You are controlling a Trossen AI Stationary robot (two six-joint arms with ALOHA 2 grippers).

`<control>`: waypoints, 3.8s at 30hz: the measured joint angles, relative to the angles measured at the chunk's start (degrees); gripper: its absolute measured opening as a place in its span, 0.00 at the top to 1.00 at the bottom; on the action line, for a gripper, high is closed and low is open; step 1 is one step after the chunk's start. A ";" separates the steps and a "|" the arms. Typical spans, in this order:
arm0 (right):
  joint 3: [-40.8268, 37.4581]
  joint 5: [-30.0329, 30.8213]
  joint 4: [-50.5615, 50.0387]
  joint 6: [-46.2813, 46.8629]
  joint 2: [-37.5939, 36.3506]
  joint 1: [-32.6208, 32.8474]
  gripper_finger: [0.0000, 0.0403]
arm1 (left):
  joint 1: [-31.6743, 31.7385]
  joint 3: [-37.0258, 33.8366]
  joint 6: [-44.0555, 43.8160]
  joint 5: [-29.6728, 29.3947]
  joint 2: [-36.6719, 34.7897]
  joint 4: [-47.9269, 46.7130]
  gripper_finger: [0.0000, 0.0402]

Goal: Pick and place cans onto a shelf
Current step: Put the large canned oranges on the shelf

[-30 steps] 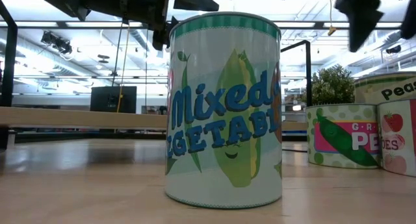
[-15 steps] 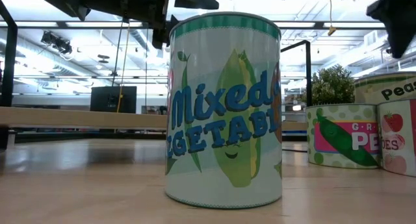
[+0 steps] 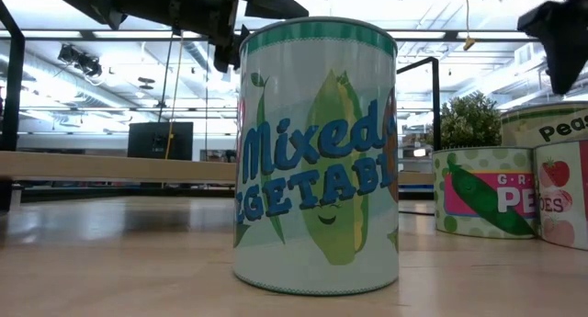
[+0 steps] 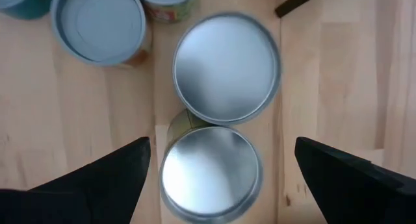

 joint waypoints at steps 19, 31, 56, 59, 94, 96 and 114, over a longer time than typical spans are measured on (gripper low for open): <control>-10.98 -3.20 7.93 -1.29 0.02 0.00 0.04 | -0.07 0.00 -1.51 0.00 0.00 -0.43 0.03; -13.16 -7.98 10.84 -3.38 0.07 0.00 0.21 | -0.07 0.00 -0.97 0.00 0.00 -0.43 0.03; 19.89 -2.17 -14.72 -5.32 5.09 -3.83 0.19 | -1.87 -0.01 -3.14 5.15 -5.52 -4.50 0.03; 21.93 -2.68 -16.48 -5.61 6.78 -3.94 0.19 | -3.08 -0.01 -3.21 2.77 -6.75 -7.19 0.03; 44.86 -5.46 -0.01 -53.06 29.50 -29.62 0.19 | -5.84 -0.02 -0.07 -10.39 -18.65 -24.85 0.03; 45.60 -6.33 0.52 -54.65 30.15 -30.47 0.19 | -6.24 -0.02 0.31 -10.39 -19.19 -25.57 0.03; 45.74 -5.44 5.36 -58.65 38.38 -29.06 0.19 | -9.20 -0.02 4.67 -4.74 -18.99 -29.21 0.03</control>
